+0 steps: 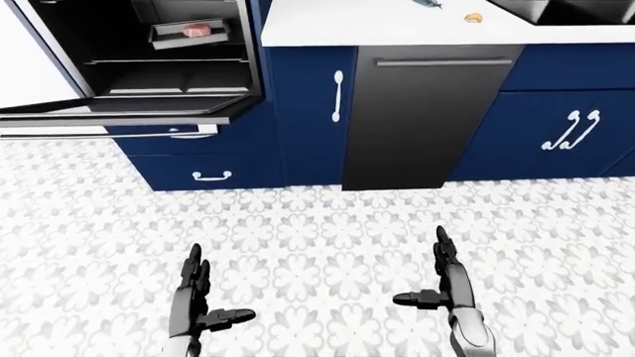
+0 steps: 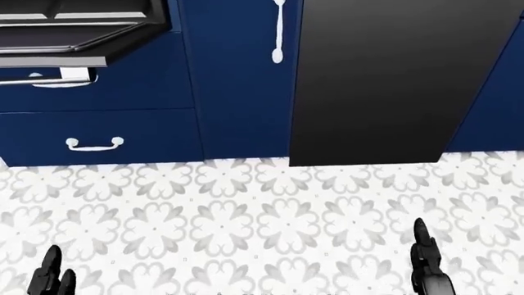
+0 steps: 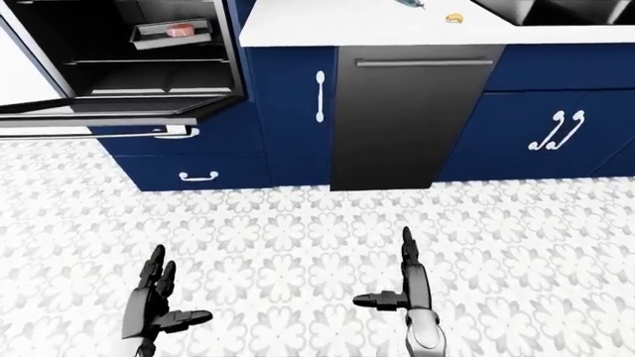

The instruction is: Close the oven door.

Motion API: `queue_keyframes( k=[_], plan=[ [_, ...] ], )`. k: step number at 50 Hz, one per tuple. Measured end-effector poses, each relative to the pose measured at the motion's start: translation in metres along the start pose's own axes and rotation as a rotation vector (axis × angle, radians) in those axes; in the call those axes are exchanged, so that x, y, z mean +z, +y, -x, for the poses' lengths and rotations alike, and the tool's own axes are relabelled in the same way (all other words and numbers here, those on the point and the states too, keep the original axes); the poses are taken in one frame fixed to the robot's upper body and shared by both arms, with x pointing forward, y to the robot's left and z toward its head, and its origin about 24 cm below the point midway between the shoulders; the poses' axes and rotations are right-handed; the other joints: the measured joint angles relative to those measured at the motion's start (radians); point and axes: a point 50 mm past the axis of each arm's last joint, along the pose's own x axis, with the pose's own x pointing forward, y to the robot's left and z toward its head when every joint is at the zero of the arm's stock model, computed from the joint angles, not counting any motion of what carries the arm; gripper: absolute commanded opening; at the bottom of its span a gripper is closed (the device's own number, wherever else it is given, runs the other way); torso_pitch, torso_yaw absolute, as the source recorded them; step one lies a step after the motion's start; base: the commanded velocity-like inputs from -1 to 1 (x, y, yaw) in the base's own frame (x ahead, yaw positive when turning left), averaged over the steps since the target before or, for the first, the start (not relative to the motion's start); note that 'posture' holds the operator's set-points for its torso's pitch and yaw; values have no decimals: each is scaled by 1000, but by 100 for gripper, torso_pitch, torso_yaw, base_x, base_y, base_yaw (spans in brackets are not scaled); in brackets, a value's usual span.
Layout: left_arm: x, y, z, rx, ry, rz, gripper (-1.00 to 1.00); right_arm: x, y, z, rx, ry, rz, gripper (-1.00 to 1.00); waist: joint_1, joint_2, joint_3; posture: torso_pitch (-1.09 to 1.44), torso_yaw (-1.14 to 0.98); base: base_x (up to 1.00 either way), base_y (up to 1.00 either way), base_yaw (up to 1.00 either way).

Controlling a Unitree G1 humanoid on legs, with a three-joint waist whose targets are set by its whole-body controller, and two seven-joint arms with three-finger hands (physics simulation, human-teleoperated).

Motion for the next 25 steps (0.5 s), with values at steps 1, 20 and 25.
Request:
queue_keyframes(
  k=[1,20,25],
  plan=[
    [-6,2,2,5,10,5,100,-6,-1,3,-4,15,-9,100,0,0,1,0,0,0,0,0],
    [-49,5,58,42,97,0,100,-52,-2,52,-48,135,-72,100,-8,-5,11,0,0,0,0,0],
    [-51,13,65,76,107,-12,100,-54,0,54,-47,137,-69,100,-6,-3,12,0,0,0,3,0]
  ],
)
